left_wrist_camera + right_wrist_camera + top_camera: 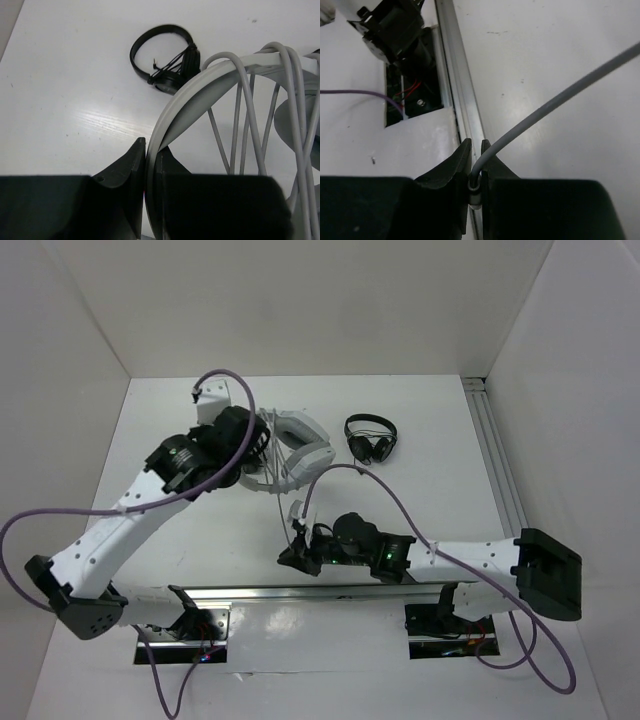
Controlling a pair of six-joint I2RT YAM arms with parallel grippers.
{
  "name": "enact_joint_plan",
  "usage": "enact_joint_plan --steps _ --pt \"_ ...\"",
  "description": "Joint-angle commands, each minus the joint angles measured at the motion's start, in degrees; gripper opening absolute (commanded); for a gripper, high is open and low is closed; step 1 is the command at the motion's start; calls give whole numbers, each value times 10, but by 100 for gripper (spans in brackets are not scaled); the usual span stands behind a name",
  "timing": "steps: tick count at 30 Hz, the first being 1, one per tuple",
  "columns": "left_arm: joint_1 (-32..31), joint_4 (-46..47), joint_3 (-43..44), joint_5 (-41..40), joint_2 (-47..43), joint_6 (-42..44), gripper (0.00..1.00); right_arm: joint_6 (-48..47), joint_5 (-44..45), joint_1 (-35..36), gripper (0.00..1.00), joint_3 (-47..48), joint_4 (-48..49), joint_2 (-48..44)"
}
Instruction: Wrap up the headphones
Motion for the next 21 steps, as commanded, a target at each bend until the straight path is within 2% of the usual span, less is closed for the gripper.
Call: enact_joint_plan --steps 1,5,8,9,11,13,14,16,21 --pt "5 70 -9 -48 10 -93 0 -8 -52 27 2 64 -103 -14" --pt "10 46 -40 -31 41 -103 0 -42 -65 50 2 147 -211 -7" --pt "10 67 -72 -15 55 -58 0 -86 -15 73 2 216 -315 -12" --pt "10 84 -82 -8 55 -40 0 -100 31 80 2 229 -336 -12" --pt "10 109 -103 12 55 26 0 -111 78 94 2 255 -379 -18" --pt "16 144 -133 88 55 83 0 -118 127 94 2 289 -432 -18" --pt "16 178 -143 126 55 144 0 -126 134 94 2 301 -450 -18" --pt "11 189 -158 234 71 190 0 -132 140 94 2 334 -497 -18" --pt "-34 205 -184 340 93 285 0 -145 192 100 3 372 -561 -8"
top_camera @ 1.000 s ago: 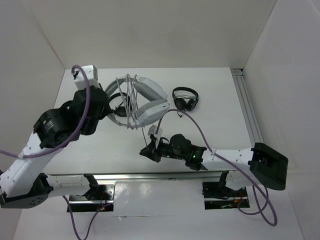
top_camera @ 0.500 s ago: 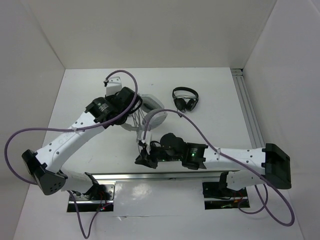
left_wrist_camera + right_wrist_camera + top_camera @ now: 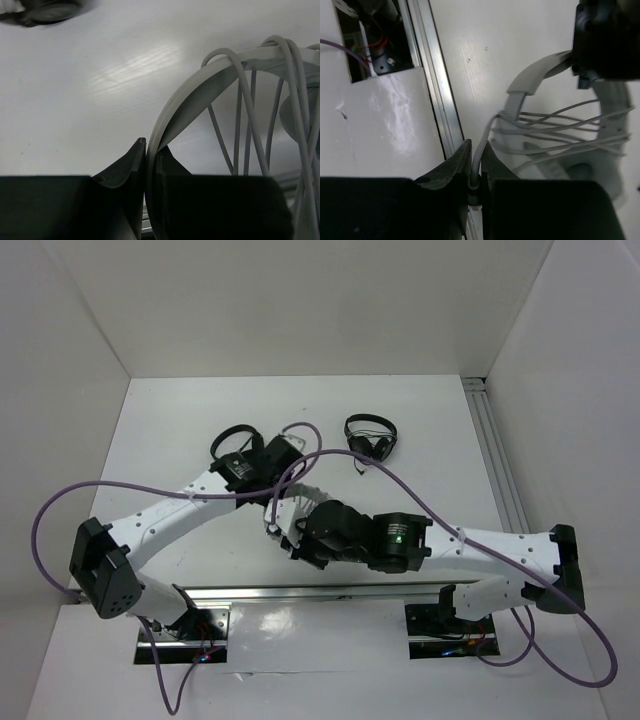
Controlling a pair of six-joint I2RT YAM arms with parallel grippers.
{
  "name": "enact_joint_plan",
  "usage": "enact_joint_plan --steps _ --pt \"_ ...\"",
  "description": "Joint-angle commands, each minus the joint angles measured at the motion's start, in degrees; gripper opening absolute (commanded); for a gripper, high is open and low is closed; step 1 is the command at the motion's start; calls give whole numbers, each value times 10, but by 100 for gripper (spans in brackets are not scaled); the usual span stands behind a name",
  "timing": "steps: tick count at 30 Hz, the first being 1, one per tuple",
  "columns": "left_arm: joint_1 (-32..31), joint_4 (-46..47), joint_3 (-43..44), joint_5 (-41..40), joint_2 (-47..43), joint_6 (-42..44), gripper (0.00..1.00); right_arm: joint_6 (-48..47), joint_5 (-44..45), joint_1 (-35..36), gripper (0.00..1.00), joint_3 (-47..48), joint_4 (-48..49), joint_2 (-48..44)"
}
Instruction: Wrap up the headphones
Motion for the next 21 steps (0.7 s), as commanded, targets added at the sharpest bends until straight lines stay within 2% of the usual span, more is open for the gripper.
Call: enact_joint_plan --steps 1,5,8,10,16,17,19,21 --pt "-38 78 -2 112 7 91 0 -22 56 18 3 53 -59 -8" --pt "-63 78 -14 125 18 123 0 -29 135 43 4 60 -82 -8" --pt "-69 78 -21 166 18 144 0 -34 203 67 6 52 -82 -8" --pt "-76 85 -35 205 11 158 0 -34 228 74 7 39 -82 -15" --pt "-76 79 -47 247 -11 170 0 -33 287 80 10 0 -76 -45" --pt "-76 79 -47 260 -16 170 0 -33 292 80 12 0 -76 -45" --pt "-76 73 -47 271 -16 170 0 -27 314 80 22 -6 -76 -51" --pt "-76 68 -52 277 -16 175 0 -27 338 80 23 -6 -82 -51"
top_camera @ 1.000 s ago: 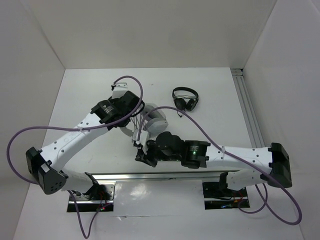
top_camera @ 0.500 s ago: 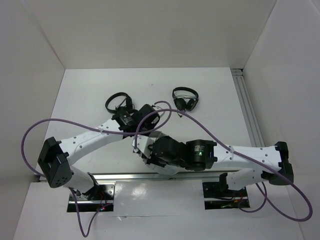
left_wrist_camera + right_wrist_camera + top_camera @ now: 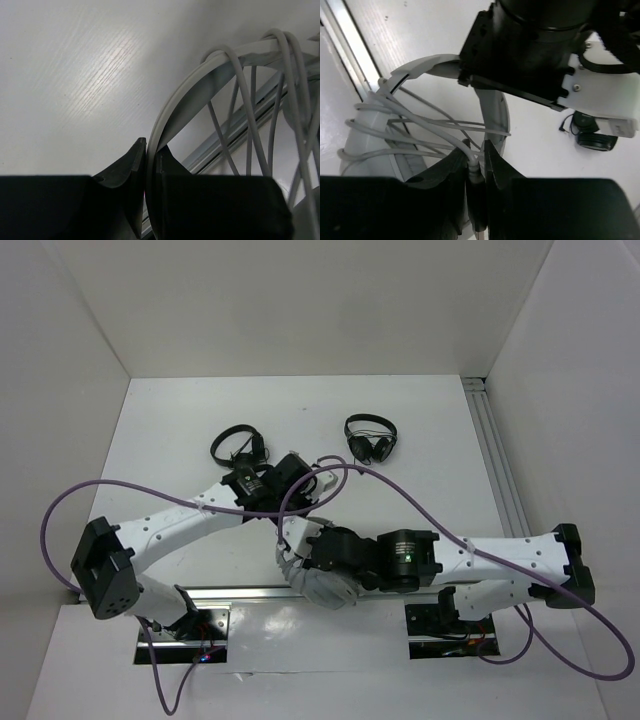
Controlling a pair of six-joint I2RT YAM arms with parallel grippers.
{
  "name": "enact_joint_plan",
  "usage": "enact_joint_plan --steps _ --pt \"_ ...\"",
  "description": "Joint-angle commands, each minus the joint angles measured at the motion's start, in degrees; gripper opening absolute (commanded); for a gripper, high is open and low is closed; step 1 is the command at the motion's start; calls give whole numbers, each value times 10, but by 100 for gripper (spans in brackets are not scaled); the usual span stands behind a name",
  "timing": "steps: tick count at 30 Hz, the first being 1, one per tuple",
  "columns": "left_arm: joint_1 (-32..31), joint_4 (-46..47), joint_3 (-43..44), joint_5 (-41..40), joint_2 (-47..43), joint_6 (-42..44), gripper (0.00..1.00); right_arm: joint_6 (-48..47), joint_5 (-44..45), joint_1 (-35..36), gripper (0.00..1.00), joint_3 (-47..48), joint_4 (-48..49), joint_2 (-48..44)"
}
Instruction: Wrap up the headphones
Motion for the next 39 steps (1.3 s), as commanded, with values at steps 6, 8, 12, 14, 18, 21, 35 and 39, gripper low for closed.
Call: enact_joint_plan --steps 6,8,12,14,18,21,35,39 --pt "-8 -1 -14 31 -35 17 0 33 142 1 36 -14 -8 -23" --pt "-8 -7 -14 25 -49 10 0 38 157 1 45 -27 -8 -23" --pt "-8 -20 -4 -4 -71 5 0 60 172 -4 56 -33 -28 -28" --pt "-3 -34 1 -27 -77 -2 0 72 172 -10 66 -26 -42 -39" --pt "3 -49 13 -47 -82 -12 0 79 148 -17 94 -14 -42 -56" --pt "17 -42 7 -39 -93 -12 0 84 138 -17 100 4 -47 -72" --pt "93 -18 12 -71 -50 -90 0 143 192 -17 100 55 -31 -149" --pt "135 29 24 -120 -29 -157 0 214 229 -17 100 66 -36 -154"
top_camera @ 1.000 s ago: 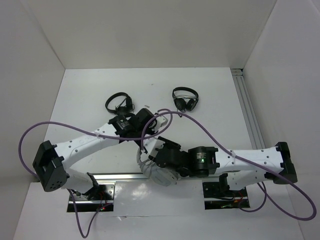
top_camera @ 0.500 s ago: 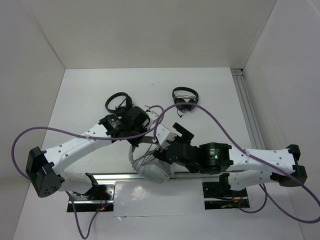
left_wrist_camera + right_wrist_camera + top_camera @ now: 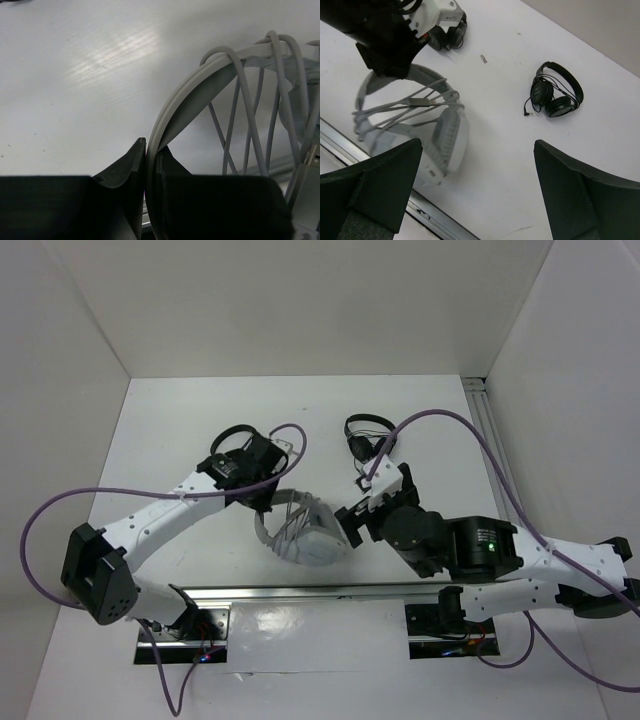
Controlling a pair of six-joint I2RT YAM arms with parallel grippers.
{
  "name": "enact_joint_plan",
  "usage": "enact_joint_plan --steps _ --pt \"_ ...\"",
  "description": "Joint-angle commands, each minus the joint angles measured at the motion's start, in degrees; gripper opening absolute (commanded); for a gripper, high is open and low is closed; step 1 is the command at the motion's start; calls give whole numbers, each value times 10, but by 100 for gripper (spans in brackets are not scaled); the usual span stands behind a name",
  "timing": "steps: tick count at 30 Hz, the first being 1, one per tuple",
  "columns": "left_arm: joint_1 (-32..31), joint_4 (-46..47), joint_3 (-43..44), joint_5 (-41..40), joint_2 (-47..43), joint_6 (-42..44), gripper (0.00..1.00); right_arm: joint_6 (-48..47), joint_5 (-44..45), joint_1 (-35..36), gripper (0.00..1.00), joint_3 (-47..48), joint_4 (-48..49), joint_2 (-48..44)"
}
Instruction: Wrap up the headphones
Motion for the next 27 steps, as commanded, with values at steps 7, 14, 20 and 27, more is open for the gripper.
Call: enact_joint_plan --steps 7,14,20,27 --pt "75 154 179 -80 173 -37 0 87 22 -1 100 -11 44 -39" --pt "158 159 350 -50 345 -46 0 87 17 -1 100 -29 44 -39" --pt "178 160 441 -53 438 -46 0 81 12 -1 100 -35 49 -34" --pt "185 168 467 -23 515 -66 4 76 12 -1 100 -23 49 -29"
